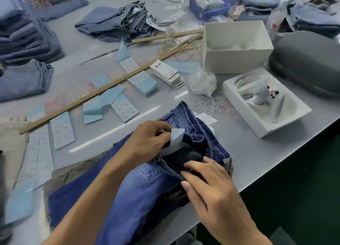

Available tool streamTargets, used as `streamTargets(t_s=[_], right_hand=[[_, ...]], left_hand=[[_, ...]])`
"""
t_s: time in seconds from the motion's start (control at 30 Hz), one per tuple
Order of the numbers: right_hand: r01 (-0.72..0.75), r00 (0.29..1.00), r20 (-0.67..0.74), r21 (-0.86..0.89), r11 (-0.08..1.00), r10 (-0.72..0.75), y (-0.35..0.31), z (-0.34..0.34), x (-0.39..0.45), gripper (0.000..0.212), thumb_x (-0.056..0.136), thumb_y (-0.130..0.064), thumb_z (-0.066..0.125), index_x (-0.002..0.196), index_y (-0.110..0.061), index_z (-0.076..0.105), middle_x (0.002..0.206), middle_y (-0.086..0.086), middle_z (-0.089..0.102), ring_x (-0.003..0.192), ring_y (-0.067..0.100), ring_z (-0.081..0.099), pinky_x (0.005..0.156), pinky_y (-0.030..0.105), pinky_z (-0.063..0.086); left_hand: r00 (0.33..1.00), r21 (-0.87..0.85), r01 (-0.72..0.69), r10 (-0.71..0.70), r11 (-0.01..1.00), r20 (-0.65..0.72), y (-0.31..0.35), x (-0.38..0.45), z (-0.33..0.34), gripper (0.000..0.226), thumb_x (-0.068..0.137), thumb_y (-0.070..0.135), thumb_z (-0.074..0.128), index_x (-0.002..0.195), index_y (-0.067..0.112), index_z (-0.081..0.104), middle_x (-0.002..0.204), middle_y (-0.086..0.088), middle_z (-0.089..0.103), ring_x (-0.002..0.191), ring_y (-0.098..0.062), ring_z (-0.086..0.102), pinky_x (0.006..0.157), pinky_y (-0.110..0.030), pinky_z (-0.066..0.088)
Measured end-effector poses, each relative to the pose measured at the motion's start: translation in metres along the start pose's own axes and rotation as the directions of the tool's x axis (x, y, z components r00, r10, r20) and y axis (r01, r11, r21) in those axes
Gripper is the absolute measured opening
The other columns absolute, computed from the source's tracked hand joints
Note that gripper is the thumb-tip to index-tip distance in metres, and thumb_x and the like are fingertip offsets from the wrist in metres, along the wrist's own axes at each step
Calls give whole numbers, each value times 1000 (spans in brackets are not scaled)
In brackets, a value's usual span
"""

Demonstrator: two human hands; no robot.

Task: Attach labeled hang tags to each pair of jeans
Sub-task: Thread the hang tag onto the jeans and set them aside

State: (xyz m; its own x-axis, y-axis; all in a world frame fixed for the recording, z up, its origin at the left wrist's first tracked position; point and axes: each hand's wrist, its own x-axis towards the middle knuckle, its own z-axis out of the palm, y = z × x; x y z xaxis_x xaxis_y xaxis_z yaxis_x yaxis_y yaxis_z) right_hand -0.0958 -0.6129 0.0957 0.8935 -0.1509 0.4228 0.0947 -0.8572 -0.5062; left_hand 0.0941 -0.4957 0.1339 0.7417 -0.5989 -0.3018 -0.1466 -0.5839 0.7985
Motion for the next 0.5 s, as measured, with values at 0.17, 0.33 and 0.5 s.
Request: streamTargets(t_s=[0.17, 0.33, 0.5], right_hand=[[-227, 959, -124, 199, 953, 254, 0, -5, 16, 34, 97, -29, 63, 127, -14, 64, 114, -11, 58, 85, 3, 66, 78, 21, 56], [-273, 956, -61, 171, 947, 287, 9, -5, 59, 38, 89, -33, 72, 125, -28, 65, 107, -17, 55, 82, 6, 62, 75, 35, 57], [-119, 992, -16, 252, 960, 127, 16, 2, 54, 46, 85, -11, 78, 128, -21, 65, 118, -9, 55, 94, 12, 63, 88, 33, 56]], left_hand=[[1000, -207, 7, -1, 978, 30, 0, -6, 8, 22, 95, 0, 59, 90, 11, 77, 89, -17, 74, 73, -13, 62, 71, -31, 48], [989, -202, -75, 99, 977, 112, 3, -12, 12, 13, 85, 21, 75, 97, 16, 74, 85, -16, 71, 68, -19, 56, 67, -37, 48], [987, -202, -104, 127, 974, 103, 2, -14, 10, 11, 88, 20, 72, 98, 17, 71, 85, -16, 71, 69, -20, 59, 68, -46, 54]])
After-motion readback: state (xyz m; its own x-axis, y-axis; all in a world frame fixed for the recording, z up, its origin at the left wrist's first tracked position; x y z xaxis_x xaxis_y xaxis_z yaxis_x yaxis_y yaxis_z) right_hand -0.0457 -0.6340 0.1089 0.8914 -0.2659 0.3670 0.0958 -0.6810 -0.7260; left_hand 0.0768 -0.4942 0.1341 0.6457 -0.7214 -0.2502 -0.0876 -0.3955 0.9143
